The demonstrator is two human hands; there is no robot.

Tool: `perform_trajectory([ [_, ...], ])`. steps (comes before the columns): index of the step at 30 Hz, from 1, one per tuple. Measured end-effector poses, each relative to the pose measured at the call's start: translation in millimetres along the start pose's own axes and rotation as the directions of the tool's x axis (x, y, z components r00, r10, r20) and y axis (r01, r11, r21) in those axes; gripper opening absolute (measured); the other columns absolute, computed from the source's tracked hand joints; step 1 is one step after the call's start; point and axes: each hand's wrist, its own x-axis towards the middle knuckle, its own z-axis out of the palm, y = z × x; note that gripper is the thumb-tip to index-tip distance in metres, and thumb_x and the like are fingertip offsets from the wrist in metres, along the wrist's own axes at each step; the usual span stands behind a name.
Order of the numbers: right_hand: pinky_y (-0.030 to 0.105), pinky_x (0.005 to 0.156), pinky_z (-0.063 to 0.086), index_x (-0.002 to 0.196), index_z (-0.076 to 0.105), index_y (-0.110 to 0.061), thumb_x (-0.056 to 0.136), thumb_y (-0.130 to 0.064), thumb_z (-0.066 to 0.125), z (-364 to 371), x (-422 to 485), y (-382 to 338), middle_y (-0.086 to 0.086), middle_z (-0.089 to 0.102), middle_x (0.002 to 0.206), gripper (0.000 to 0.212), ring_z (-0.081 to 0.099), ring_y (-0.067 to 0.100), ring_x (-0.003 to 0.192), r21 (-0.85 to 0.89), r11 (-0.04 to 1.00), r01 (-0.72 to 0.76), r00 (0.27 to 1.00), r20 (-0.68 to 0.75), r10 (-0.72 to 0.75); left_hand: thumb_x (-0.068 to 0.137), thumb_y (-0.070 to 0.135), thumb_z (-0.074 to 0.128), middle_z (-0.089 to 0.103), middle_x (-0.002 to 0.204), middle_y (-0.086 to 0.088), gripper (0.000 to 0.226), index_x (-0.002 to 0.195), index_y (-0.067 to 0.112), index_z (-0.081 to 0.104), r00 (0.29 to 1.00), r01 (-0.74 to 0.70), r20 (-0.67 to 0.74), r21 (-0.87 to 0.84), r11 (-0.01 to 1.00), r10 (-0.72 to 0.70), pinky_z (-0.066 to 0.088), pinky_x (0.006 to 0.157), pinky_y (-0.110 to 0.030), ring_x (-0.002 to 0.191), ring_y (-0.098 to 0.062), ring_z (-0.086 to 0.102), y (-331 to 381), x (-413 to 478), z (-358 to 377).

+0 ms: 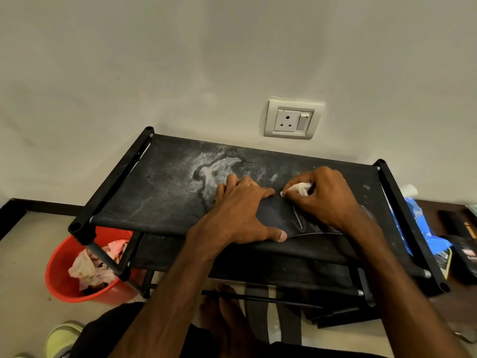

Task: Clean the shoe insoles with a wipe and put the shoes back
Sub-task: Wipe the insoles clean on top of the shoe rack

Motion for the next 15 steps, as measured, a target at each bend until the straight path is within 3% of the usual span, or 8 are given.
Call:
perform_trajectory([
  [5, 0.033, 0.072, 0.063, 0.089, 0.083, -0.032, 0.083, -0.022, 0.080, 2.7, -5.3, -10.0, -0.014, 0.078, 0.087, 0.012, 0.072, 0.001, 0.079, 0.094, 0.988, 0.125, 0.979, 0.149, -0.138, 0.066, 0.078, 0.072, 0.040, 0.139, 0.005, 0.094, 0.147, 0.044, 0.041, 1.000, -0.011, 0.005, -0.010, 1.000, 0.011, 0.022, 0.107, -0.039, 0.125, -0.020, 0.025, -0.7, 0.5, -0.7],
  [11, 0.042, 0.077, 0.062, 0.089, 0.083, -0.031, 0.085, -0.028, 0.078, 5.0, 0.1, -1.8, -0.009, 0.078, 0.085, 0.007, 0.072, 0.010, 0.078, 0.024, 1.000, 0.013, 1.000, -0.007, -0.013, 0.066, 0.078, 0.071, 0.039, 0.140, 0.005, 0.096, 0.149, 0.043, 0.038, 1.000, -0.012, 0.010, -0.005, 1.000, 0.012, 0.020, 0.108, -0.040, 0.127, -0.019, 0.024, -1.8, 0.6, 0.9],
  [15, 0.037, 0.074, 0.063, 0.092, 0.083, -0.030, 0.085, -0.025, 0.080, 7.0, -4.3, -7.8, -0.011, 0.078, 0.087, 0.009, 0.072, 0.004, 0.077, 0.079, 0.993, 0.087, 0.993, 0.075, -0.093, 0.066, 0.079, 0.070, 0.038, 0.140, 0.005, 0.096, 0.149, 0.043, 0.037, 1.000, -0.009, 0.018, 0.000, 1.000, 0.009, 0.021, 0.108, -0.041, 0.127, -0.019, 0.023, -3.6, 1.4, 1.5],
])
